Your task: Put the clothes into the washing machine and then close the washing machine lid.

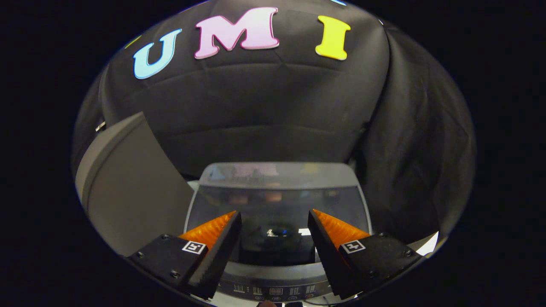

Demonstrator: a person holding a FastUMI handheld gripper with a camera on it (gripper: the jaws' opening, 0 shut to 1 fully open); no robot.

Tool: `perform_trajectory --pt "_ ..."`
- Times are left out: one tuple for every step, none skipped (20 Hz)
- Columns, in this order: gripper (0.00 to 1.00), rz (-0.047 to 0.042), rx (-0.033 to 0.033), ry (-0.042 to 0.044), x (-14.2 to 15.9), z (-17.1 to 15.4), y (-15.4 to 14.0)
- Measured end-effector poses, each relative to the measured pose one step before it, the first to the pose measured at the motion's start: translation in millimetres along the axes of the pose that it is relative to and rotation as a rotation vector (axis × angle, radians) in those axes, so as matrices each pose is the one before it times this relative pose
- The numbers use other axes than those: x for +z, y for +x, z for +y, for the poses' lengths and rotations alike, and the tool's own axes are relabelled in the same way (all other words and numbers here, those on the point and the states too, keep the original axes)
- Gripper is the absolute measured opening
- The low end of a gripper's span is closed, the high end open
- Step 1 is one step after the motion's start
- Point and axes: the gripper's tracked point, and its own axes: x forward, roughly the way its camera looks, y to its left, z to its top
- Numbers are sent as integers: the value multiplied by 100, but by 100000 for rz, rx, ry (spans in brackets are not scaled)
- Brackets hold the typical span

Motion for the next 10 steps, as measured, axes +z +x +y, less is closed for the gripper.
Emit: perform_trajectory --pt "99 1466 -486 139 -1203 -217 216" --pt "99 1587 -463 451 -1238 -123 51" --pt "99 1140 -472 322 -849 -113 87" --pt "99 1304 -403 395 -704 -236 242" --pt "99 1053 -371 46 -587 -148 173" --pt "99 1024 -394 -170 -571 -199 219" --pt "99 1071 -99 -34 -452 -82 178" --pt "99 562 -115 127 -299 15 93" --pt "99 456 251 168 -256 30 34" --pt "99 633 -100 2 -128 83 214"
